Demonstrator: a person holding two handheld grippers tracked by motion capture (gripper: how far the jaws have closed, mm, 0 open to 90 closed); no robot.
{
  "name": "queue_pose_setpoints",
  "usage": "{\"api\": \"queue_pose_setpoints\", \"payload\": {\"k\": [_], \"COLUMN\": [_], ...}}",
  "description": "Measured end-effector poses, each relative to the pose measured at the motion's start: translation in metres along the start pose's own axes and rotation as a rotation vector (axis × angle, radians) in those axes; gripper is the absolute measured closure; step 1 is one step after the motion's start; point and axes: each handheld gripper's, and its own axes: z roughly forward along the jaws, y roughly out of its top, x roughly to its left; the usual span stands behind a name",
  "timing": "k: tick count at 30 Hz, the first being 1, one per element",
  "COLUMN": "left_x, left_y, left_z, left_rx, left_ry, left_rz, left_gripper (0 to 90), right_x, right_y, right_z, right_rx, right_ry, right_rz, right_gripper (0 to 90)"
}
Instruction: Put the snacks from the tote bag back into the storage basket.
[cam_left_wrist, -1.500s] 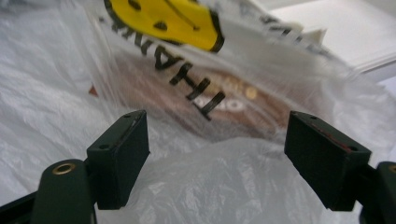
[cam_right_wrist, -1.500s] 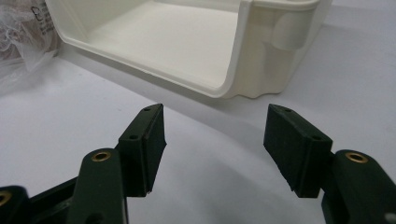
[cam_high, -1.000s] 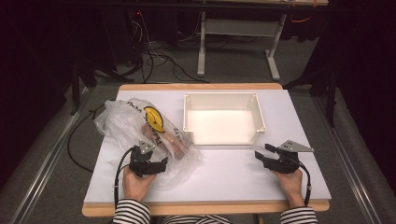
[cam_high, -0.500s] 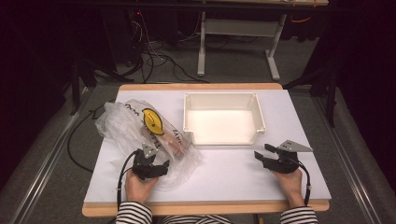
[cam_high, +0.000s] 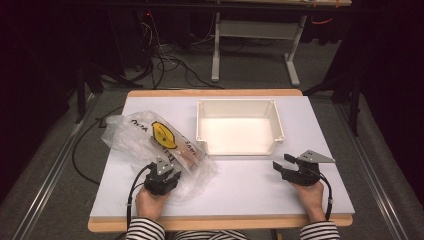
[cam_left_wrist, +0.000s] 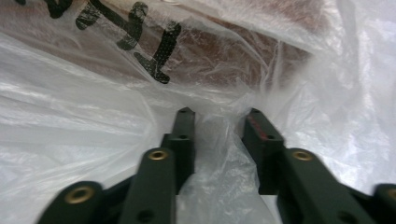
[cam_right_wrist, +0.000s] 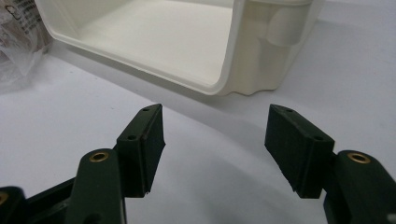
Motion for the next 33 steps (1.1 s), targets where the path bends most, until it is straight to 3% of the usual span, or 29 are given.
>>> {"api": "queue_pose_setpoints", "payload": {"k": [2,8,17,22,29,33], "left_x": [-0.001,-0.003,-0.006,-0.019,-0.031,-0.034], "left_y": [-0.001,-0.002,-0.006,-0.005,-0.002,-0.002], "left_z": [0.000,-0.001,-0.006,-0.006,-0.004,-0.002], "left_rx": [-0.012,-0.017,-0.025,-0.032,-0.028,-0.031], "left_ry": [-0.001,-0.012,-0.074,-0.118,-0.143,-0.145], "left_rz": [-0.009,-0.016,-0.031,-0.016,0.015,0.009], "left_gripper": [81.6,87.3,88.6,88.8,88.8,88.8], "right_x": [0.000,0.000,0.000,0.000,0.000,0.000], "right_y": [0.000,0.000,0.000,0.000,0.000,0.001], "right_z": [0.000,0.000,0.000,0.001,0.001,0.001], "right_rx": [-0.002,0.001,0.007,0.011,0.011,0.012], "right_ry": [0.001,0.003,-0.002,-0.004,-0.004,-0.003], "right_rz": [-0.002,0.004,0.007,0.005,0.003,-0.001], "right_gripper": [37.4,37.4,37.2,37.3,37.3,37.3]}}
